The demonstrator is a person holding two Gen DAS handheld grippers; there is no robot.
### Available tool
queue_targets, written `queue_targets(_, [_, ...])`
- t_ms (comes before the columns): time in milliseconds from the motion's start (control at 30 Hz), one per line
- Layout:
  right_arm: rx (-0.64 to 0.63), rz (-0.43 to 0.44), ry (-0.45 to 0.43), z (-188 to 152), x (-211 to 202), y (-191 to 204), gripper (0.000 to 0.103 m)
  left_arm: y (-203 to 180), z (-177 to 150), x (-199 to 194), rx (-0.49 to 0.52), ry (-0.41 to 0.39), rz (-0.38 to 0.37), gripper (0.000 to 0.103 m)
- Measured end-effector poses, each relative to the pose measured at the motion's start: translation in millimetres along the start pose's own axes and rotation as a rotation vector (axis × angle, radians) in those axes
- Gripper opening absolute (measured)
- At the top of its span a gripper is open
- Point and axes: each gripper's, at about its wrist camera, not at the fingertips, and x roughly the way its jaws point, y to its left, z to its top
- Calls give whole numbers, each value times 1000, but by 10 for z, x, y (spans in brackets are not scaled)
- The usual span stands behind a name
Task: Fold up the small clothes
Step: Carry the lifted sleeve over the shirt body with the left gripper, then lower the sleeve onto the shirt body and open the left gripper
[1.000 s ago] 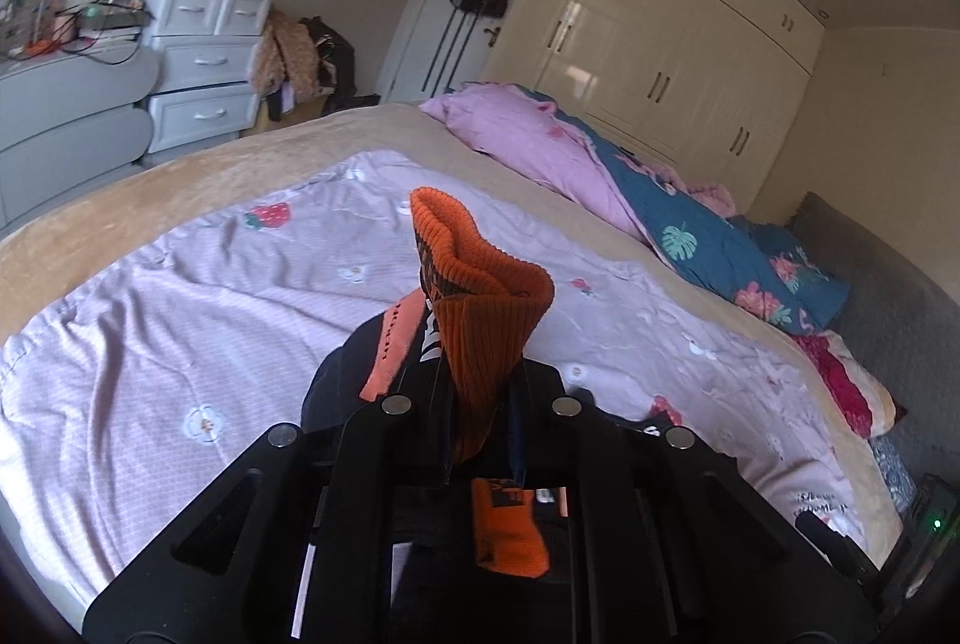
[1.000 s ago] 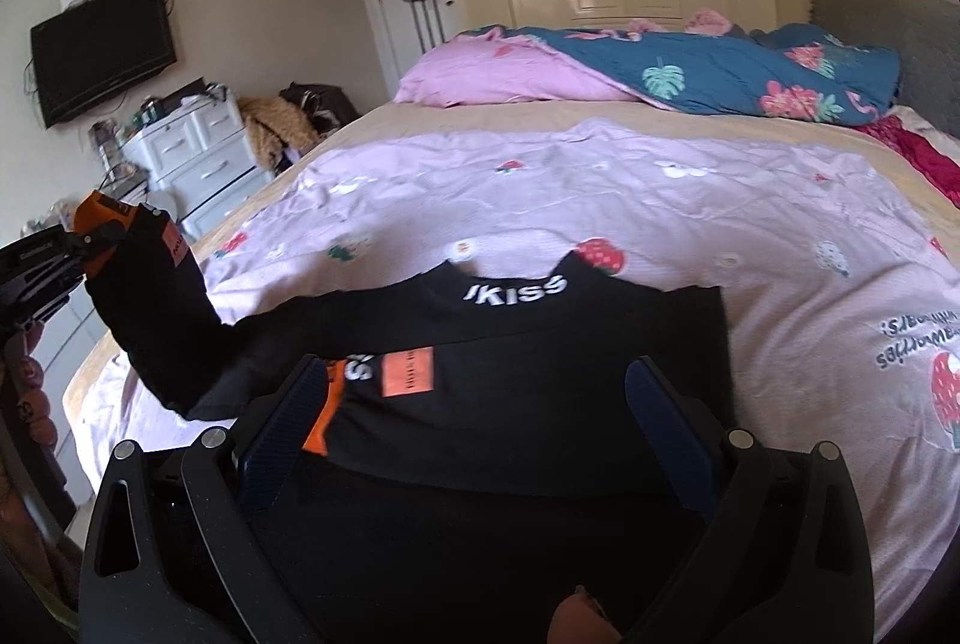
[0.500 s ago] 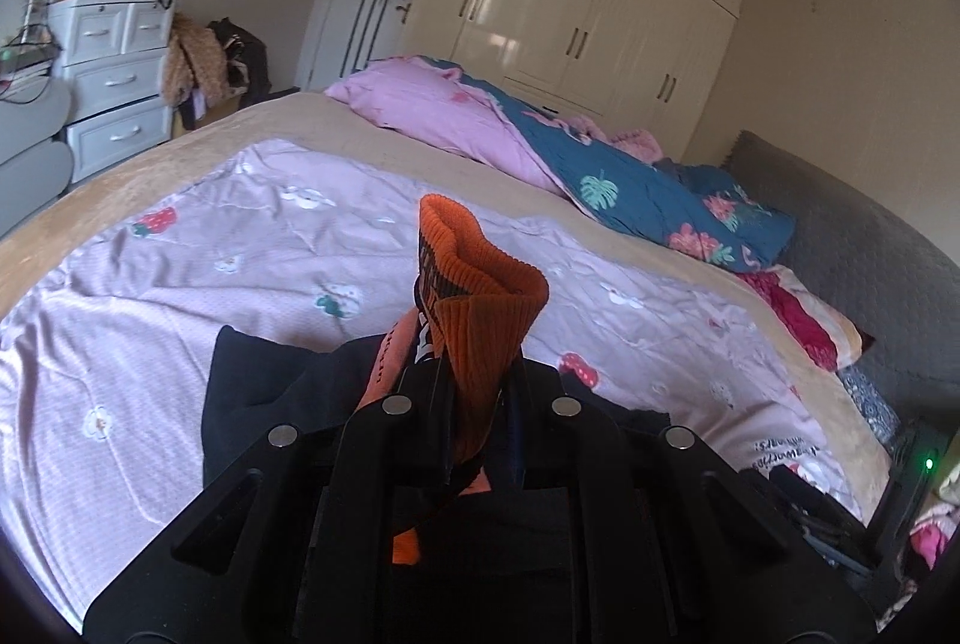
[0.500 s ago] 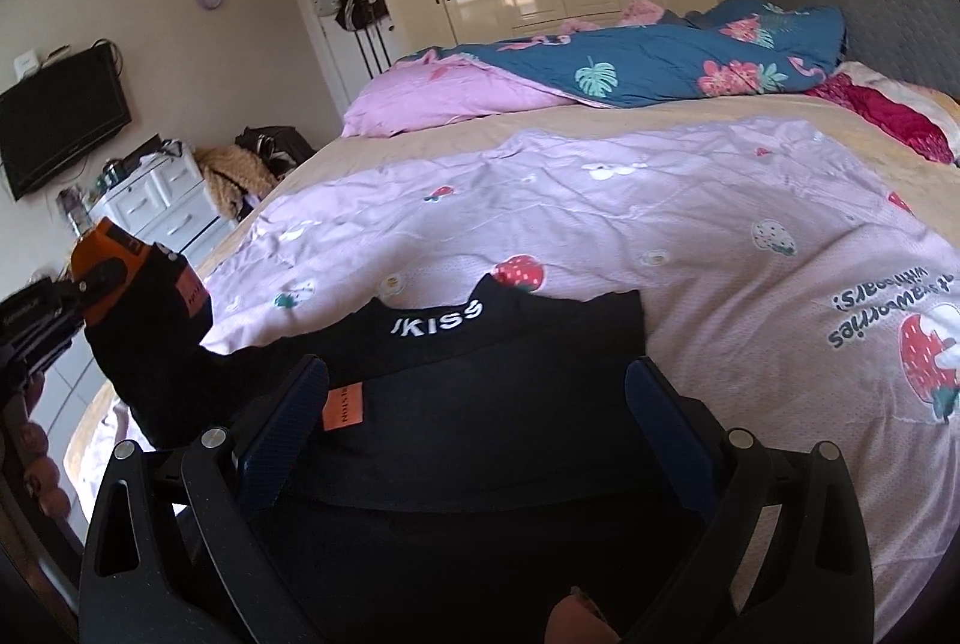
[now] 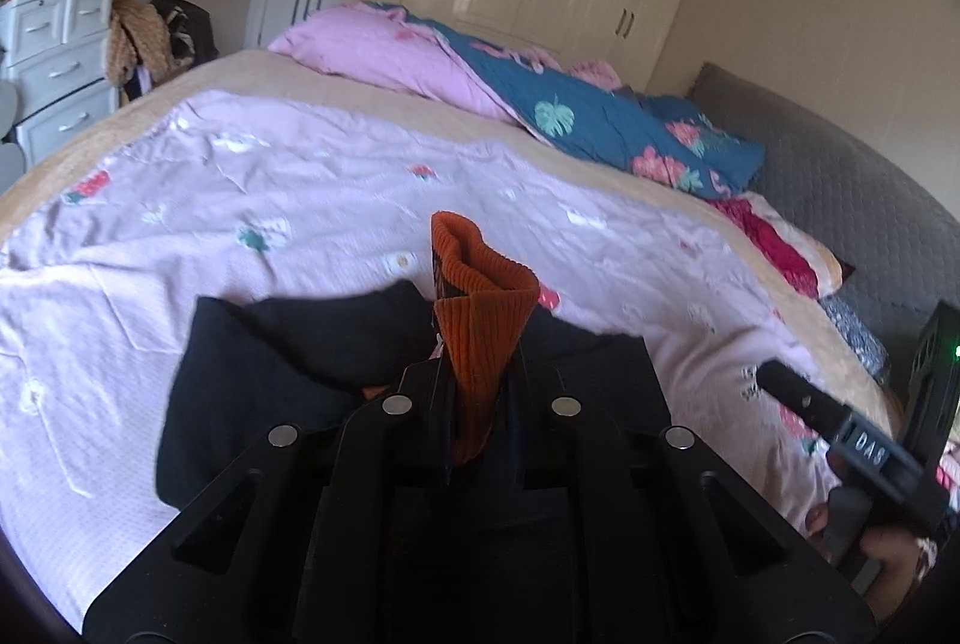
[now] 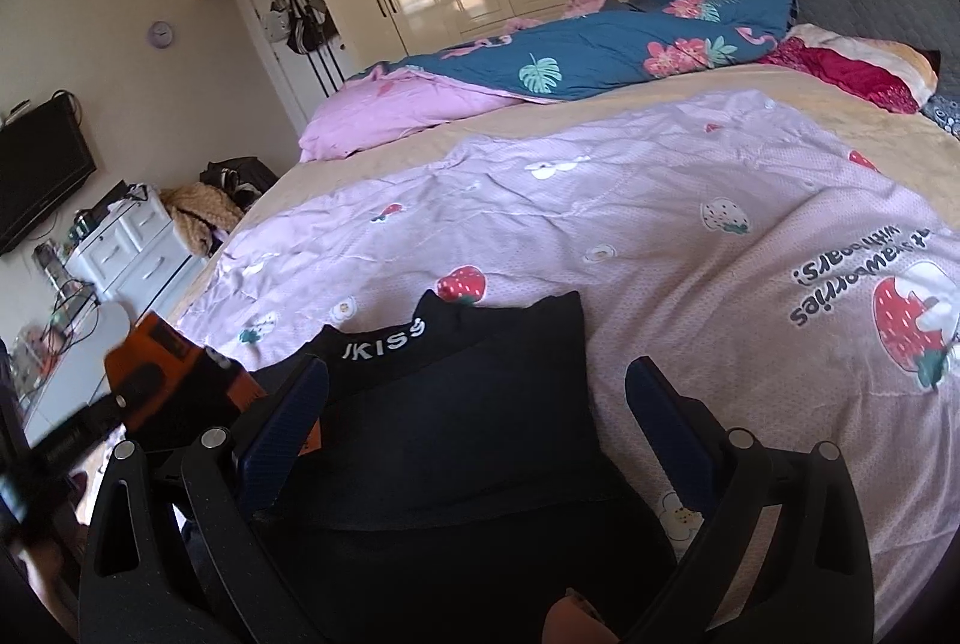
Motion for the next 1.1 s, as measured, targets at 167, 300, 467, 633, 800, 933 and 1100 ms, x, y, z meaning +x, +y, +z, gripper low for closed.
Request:
queue_targets(167, [25, -13, 11, -1, 51, -76, 99, -79, -155, 183, 34, 61, -30, 6])
queue_targets(300, [43, -28, 15, 3, 80, -152, 99, -146, -268, 309, 55, 108, -61, 6])
queue_targets(467, [54, -47, 19, 2, 107, -219, 99, -212, -387, 456, 77, 160, -101, 6])
queue_targets(633, [49, -55, 31, -8, 157, -242, 99, -261, -498, 591, 90, 222, -157, 12])
queue_targets(800, [62, -40, 70, -32, 260, -295, 99, -286, -546, 633, 83, 273, -242, 46])
queue_targets(933, [57, -17, 132, -101, 399, -306, 99, -268, -453, 552, 97, 248, -252, 58])
queue_targets(1100, [-58, 81, 268, -288, 646, -22, 98, -20, -165, 516, 94, 199, -123, 80])
